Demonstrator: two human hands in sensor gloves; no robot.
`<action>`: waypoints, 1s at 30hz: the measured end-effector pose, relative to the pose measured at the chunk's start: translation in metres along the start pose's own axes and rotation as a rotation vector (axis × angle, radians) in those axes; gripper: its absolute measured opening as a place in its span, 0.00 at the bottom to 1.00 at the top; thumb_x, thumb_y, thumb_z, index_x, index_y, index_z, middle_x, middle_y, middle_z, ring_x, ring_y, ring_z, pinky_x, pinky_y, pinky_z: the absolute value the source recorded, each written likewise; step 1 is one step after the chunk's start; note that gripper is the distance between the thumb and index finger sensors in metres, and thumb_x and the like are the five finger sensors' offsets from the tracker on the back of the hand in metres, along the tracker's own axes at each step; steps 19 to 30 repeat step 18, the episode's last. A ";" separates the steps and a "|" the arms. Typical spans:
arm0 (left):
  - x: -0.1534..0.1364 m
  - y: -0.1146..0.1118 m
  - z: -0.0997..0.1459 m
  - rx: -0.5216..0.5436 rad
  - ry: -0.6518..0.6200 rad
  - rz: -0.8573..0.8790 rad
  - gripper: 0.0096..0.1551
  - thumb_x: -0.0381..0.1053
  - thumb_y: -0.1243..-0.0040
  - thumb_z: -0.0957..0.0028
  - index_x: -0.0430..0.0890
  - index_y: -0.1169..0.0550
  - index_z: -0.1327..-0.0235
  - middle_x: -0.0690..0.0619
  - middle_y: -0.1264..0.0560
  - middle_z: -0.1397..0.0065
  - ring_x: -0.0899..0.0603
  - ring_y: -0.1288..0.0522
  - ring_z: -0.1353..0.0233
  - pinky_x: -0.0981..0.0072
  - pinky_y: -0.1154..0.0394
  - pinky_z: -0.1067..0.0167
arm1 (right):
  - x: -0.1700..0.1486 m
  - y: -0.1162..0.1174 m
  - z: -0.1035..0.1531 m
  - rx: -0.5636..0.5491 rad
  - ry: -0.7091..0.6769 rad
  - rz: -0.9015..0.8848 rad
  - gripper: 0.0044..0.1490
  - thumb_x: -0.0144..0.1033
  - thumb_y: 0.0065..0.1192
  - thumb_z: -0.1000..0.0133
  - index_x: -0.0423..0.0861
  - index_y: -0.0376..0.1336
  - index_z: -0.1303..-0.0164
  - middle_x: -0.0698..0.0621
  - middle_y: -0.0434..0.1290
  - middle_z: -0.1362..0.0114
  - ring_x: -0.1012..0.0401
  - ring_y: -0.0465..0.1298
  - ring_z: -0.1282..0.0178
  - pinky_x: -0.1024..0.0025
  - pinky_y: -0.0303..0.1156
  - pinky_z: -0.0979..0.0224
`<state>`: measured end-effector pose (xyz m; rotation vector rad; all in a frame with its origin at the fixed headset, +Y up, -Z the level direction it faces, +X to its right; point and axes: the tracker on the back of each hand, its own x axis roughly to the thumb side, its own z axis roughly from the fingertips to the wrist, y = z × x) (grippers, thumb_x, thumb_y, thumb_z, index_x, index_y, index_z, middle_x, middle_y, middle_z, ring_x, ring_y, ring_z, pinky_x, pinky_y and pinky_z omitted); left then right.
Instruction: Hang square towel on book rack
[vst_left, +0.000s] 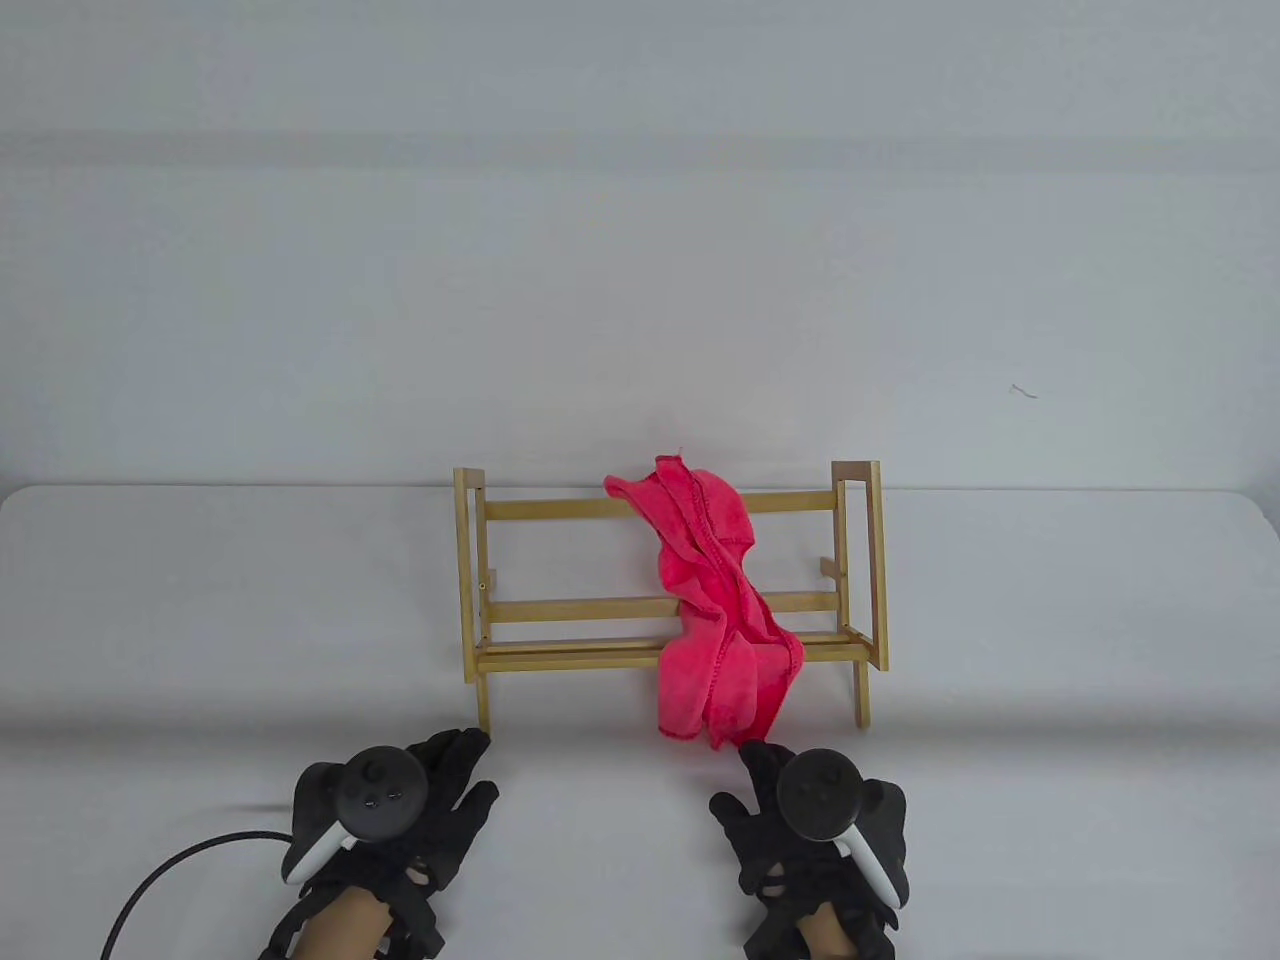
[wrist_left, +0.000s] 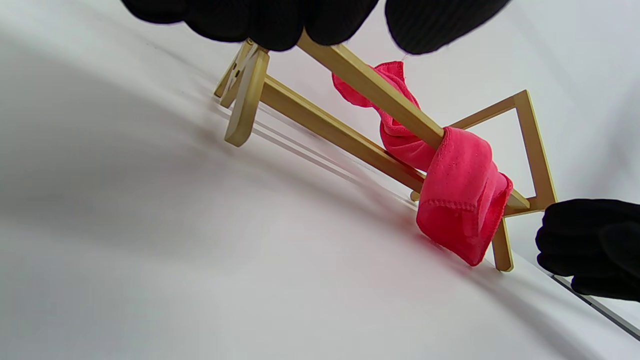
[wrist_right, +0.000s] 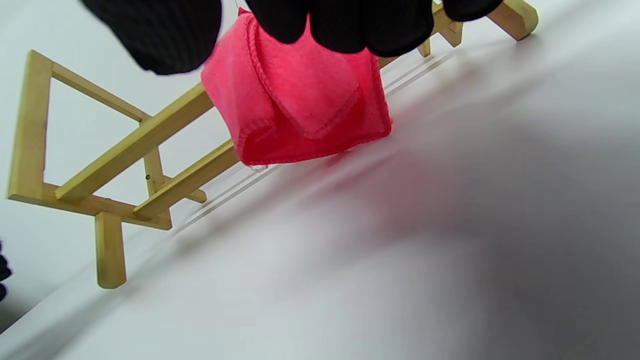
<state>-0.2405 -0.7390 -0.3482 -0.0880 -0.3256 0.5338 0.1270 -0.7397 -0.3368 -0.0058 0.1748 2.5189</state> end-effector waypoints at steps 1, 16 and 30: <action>0.000 0.000 0.000 0.002 -0.001 -0.001 0.36 0.56 0.48 0.40 0.41 0.40 0.24 0.37 0.43 0.23 0.29 0.42 0.24 0.36 0.39 0.32 | 0.000 0.000 0.000 0.001 0.000 0.003 0.45 0.55 0.58 0.49 0.52 0.46 0.25 0.49 0.50 0.21 0.49 0.56 0.19 0.45 0.48 0.20; -0.005 0.004 0.006 0.021 0.021 0.041 0.36 0.56 0.48 0.39 0.41 0.40 0.24 0.37 0.43 0.23 0.29 0.42 0.24 0.36 0.39 0.32 | 0.002 0.002 -0.002 0.018 -0.009 0.007 0.45 0.54 0.58 0.49 0.52 0.47 0.25 0.49 0.51 0.21 0.49 0.57 0.19 0.45 0.48 0.20; -0.004 0.002 0.005 0.007 0.025 0.035 0.36 0.56 0.48 0.40 0.41 0.40 0.24 0.37 0.43 0.23 0.29 0.42 0.24 0.36 0.39 0.32 | 0.002 0.002 -0.002 0.021 -0.008 0.008 0.45 0.54 0.58 0.49 0.52 0.47 0.25 0.49 0.51 0.21 0.49 0.56 0.19 0.45 0.48 0.20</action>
